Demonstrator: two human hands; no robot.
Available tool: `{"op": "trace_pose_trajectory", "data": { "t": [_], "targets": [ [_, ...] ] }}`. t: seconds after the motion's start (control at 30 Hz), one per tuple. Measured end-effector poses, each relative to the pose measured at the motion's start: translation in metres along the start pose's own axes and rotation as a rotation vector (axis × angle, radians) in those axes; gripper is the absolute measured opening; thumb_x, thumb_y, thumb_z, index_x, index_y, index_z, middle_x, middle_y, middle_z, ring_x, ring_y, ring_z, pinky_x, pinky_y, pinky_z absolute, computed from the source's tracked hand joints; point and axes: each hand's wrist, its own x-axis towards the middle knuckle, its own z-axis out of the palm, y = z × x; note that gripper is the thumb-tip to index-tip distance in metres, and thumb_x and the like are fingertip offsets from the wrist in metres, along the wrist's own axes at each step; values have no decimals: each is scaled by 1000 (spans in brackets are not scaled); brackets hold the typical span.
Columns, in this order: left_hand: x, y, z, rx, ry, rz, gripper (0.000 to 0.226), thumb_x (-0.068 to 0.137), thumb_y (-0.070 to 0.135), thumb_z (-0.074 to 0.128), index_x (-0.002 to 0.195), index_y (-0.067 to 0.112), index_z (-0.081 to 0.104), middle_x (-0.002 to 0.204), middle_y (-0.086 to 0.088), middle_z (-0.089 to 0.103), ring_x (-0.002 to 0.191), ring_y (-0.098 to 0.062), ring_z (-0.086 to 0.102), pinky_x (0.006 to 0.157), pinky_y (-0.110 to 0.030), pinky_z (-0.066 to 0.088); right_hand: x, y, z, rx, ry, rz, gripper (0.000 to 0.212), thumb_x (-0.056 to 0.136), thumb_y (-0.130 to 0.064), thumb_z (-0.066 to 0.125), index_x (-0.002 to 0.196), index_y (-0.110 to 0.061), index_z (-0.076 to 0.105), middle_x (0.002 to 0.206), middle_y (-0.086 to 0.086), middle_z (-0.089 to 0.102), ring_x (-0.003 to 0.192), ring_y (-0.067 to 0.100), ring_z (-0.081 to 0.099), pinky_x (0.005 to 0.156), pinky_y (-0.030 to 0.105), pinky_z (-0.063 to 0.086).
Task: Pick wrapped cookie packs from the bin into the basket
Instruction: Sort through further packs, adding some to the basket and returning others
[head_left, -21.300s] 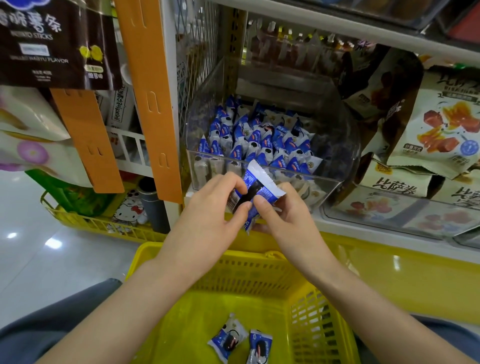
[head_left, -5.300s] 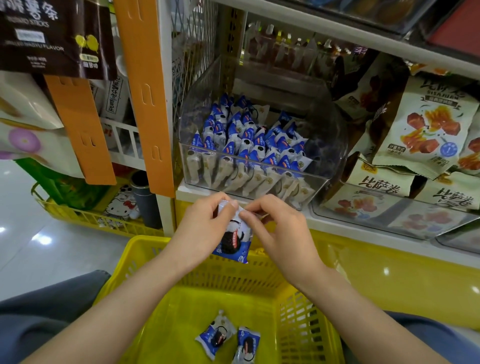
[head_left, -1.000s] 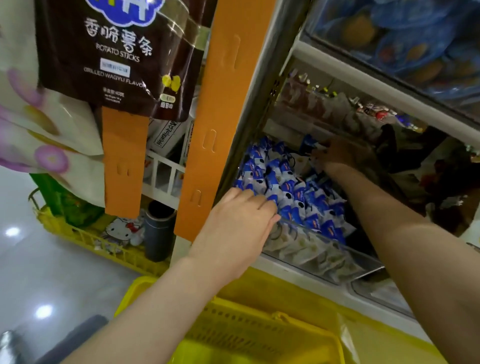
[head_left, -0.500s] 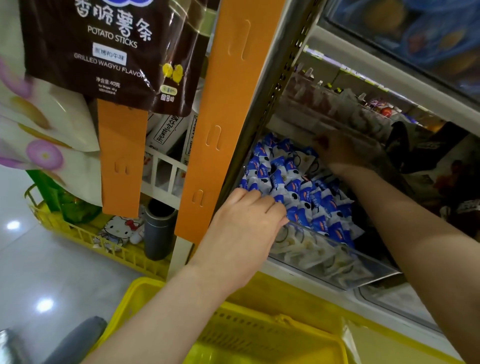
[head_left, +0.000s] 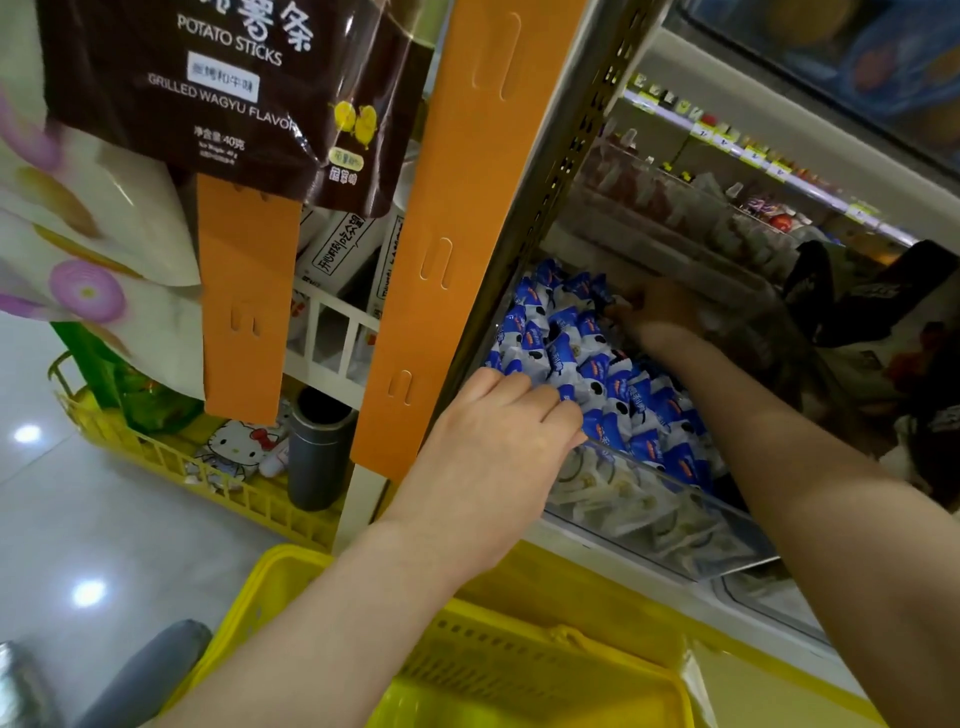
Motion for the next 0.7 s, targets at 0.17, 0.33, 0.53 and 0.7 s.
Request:
{"op": "trace_pose_trajectory", "data": {
  "t": [0.17,0.33,0.53,0.7],
  "targets": [
    [0,0,1,-4,3,6,29,91,23,36,85,17,65,77,3,65,73,-17,58,74,-31,46,-6,3,-6,27,-122,-35,15,92,-28,54,101,-18,60,97,3,61,79,14,57,80,35,47],
    [0,0,1,-1,8,7,24,89,22,42,83,17,65,75,2,65,72,-18,59,73,-32,47,-3,15,-15,-62,152,30,27,93,-29,51,109,-10,60,113,15,61,101,30,57,90,42,46],
    [0,0,1,-5,12,9,27,89,22,40,84,17,65,76,2,65,72,-17,59,73,-31,46,-5,15,-13,87,17,38,27,94,-27,50,113,-11,61,118,13,61,105,28,56,87,34,41],
    [0,0,3,0,26,16,26,90,21,39,84,17,65,76,2,65,72,-17,58,72,-31,45,-10,12,-24,58,-42,20,29,99,-28,37,108,-13,59,117,15,57,100,29,55,89,39,42]
  ]
}}
